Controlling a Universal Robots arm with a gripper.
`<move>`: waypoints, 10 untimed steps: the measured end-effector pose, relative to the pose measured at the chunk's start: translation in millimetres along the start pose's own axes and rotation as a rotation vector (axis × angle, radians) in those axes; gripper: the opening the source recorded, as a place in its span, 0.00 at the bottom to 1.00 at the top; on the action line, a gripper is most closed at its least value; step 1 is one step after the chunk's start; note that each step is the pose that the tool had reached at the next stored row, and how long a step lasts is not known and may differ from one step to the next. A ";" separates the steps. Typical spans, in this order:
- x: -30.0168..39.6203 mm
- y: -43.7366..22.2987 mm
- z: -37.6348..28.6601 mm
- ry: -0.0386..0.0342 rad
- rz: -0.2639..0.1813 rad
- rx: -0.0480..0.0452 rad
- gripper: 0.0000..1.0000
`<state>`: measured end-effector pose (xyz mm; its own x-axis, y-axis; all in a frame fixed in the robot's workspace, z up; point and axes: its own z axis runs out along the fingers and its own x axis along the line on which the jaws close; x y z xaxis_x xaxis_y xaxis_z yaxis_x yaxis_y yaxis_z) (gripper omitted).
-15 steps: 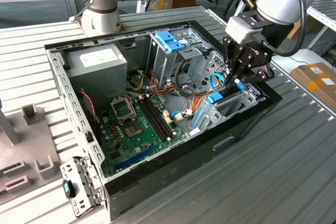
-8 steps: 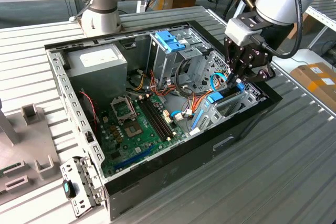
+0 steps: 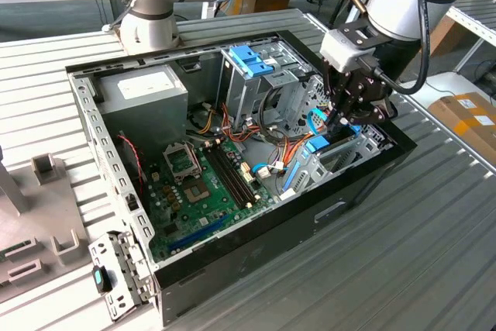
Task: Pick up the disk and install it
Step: 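Insert the second disk wire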
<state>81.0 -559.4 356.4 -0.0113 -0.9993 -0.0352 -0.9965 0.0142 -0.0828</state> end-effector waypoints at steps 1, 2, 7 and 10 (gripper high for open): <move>0.1 0.1 0.0 0.0000 0.000 0.0082 0.16; 0.0 0.2 0.3 -0.0005 -0.001 0.0361 0.16; 0.4 1.7 1.2 -0.0022 -0.002 0.0605 0.16; 0.8 3.3 6.8 -0.0023 -0.002 0.0604 0.16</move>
<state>78.3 -560.0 349.3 -0.0093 -0.9993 -0.0372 -0.9896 0.0145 -0.1429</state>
